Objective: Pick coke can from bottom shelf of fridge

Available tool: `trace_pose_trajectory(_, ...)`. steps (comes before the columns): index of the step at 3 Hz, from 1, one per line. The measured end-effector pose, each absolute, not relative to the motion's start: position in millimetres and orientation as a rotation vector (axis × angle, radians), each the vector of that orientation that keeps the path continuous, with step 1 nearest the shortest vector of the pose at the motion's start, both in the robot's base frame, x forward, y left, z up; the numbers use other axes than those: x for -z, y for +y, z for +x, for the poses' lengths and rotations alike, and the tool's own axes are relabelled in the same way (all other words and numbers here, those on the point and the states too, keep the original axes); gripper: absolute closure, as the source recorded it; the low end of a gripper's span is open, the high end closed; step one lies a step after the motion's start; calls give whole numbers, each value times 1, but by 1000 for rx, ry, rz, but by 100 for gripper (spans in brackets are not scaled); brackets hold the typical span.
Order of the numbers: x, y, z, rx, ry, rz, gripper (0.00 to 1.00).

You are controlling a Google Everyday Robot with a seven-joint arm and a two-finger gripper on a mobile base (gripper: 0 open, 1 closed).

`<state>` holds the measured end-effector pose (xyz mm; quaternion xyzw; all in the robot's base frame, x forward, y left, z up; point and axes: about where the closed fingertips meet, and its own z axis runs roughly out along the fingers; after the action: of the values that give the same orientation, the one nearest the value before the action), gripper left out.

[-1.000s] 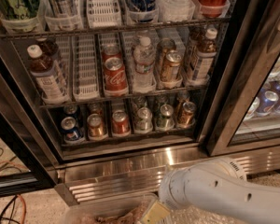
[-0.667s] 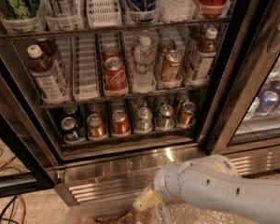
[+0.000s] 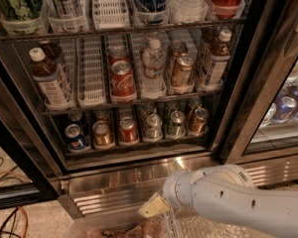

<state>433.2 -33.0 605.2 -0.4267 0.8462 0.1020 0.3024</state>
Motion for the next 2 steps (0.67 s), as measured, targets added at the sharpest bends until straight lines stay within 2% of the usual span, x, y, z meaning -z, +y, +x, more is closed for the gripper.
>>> trace_pose_trajectory(2, -607, -18, 477, -342, 2156, -916, 0)
